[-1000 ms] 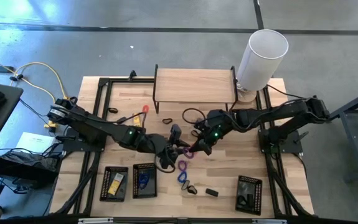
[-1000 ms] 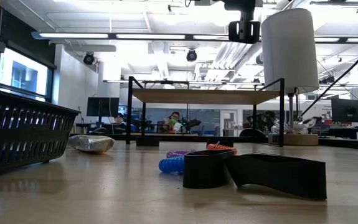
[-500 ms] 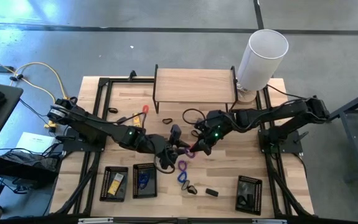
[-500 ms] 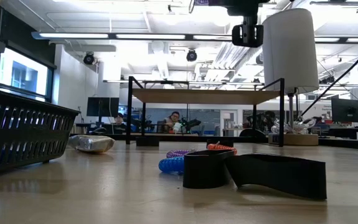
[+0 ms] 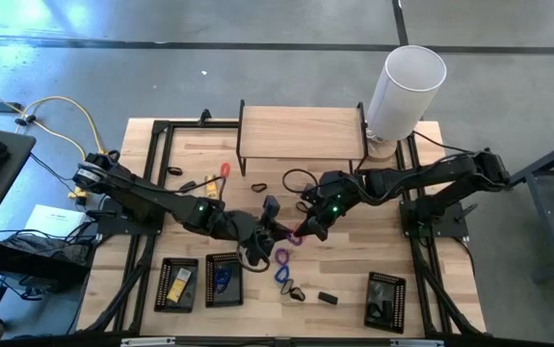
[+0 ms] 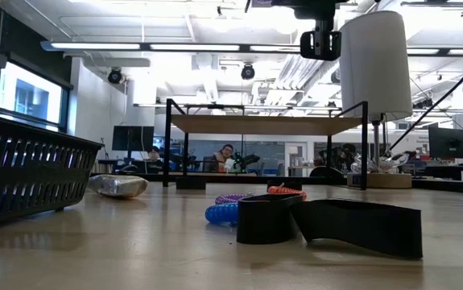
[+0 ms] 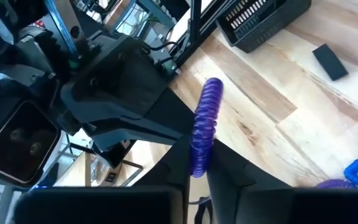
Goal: Pick & Place Office Desk Supplies
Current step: Put the violet spring key chain into the middle black basket
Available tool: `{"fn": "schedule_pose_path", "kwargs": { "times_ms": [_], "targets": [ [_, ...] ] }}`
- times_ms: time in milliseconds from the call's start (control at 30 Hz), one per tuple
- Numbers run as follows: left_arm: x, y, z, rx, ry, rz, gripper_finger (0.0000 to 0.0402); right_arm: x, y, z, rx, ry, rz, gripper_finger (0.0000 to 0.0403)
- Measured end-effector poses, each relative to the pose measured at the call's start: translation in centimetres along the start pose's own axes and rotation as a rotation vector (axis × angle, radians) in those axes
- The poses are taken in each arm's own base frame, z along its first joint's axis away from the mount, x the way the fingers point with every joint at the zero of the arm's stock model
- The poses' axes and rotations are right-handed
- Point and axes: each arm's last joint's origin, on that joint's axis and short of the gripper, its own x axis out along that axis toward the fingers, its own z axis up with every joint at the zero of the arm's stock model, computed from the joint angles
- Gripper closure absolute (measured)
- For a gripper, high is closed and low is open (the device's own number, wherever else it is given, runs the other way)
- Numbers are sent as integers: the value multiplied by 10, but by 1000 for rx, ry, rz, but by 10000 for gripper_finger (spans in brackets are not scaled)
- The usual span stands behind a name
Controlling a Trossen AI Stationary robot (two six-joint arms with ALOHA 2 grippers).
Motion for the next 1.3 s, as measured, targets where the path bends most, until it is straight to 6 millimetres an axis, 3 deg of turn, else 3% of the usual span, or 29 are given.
{"fn": "schedule_pose_path", "kwargs": {
  "times_ms": [133, 400, 533, 933, 1133, 1300],
  "targets": [
    [0, -1, 0, -21, 5, -5, 393, 0, 0, 0, -1, 0, 0, 372],
    [-5, -10, 6, -33, 11, -1, 398, 0, 0, 0, -1, -2, 0, 280],
    [-7, -14, 9, -39, 23, 18, 399, -5, -2, 5, 7, -52, -26, 254],
    [-15, -29, 10, -213, 104, 31, 400, -50, 24, 1, -135, -181, 21, 273],
    [-26, -40, 8, -435, 183, 26, 400, -76, 36, -19, -201, -230, -70, 283],
    [-49, -46, 17, -587, 210, -12, 400, -85, 41, -33, -251, -274, -170, 284]
  ]
}}
